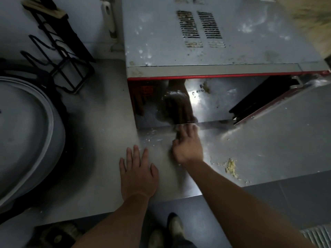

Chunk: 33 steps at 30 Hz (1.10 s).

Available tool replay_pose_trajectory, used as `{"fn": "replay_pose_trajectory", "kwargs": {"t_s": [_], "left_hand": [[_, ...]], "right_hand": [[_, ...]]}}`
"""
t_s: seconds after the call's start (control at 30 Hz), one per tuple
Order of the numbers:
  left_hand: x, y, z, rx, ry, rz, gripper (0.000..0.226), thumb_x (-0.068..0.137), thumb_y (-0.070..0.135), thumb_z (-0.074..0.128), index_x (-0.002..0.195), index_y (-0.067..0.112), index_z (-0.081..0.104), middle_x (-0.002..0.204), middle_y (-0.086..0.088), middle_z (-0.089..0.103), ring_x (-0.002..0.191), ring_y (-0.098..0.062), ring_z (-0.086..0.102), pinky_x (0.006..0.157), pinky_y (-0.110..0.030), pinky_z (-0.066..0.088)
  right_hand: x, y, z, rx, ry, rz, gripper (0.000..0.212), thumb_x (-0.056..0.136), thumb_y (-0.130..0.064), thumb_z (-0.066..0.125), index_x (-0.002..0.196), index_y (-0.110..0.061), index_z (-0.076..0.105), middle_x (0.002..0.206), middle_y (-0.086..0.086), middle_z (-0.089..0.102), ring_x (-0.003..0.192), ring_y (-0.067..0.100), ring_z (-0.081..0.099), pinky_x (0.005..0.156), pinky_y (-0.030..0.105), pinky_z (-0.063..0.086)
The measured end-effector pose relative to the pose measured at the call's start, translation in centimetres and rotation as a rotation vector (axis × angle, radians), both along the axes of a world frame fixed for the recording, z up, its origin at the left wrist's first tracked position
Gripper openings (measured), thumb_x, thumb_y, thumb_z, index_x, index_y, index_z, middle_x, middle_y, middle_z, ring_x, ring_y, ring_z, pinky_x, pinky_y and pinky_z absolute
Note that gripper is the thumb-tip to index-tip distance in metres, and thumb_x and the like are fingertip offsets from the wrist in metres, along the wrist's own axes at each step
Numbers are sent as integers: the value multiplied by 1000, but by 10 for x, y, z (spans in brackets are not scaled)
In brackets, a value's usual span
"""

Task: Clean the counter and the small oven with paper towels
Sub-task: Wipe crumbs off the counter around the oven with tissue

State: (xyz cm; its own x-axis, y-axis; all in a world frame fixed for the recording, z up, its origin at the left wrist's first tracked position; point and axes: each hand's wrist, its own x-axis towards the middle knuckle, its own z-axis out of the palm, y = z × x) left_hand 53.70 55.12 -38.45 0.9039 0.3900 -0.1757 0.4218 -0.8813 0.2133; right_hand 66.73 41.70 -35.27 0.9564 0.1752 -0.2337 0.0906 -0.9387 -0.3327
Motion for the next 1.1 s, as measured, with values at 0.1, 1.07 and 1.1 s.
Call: {"fn": "replay_pose_trajectory", "kwargs": {"t_s": [0.1,1.07,1.1], "left_hand": [[0,1,-1,5,7,-16,66,95,50,19,155,25,33,165,-9,21,154,-29,10,122,-50,6],[1,2,2,40,-23,-15,60,91,44,37,145,24,51,158,-9,38,148,-30,30,119,-54,15],[0,3,3,36,-35,-22,60,90,43,37,145,23,52,158,-10,39,148,-31,30,119,-54,15]], "right_hand": [[-12,37,-1,70,3,115,64,93,-42,32,154,-24,30,164,8,15,152,28,0,124,36,5],[-73,-46,-8,-7,-69,515,45,92,-36,46,134,-24,59,148,4,49,140,29,41,108,41,43],[-78,-50,-8,11,-106,503,42,91,-34,47,129,-23,63,143,5,54,135,30,47,103,41,48]]}}
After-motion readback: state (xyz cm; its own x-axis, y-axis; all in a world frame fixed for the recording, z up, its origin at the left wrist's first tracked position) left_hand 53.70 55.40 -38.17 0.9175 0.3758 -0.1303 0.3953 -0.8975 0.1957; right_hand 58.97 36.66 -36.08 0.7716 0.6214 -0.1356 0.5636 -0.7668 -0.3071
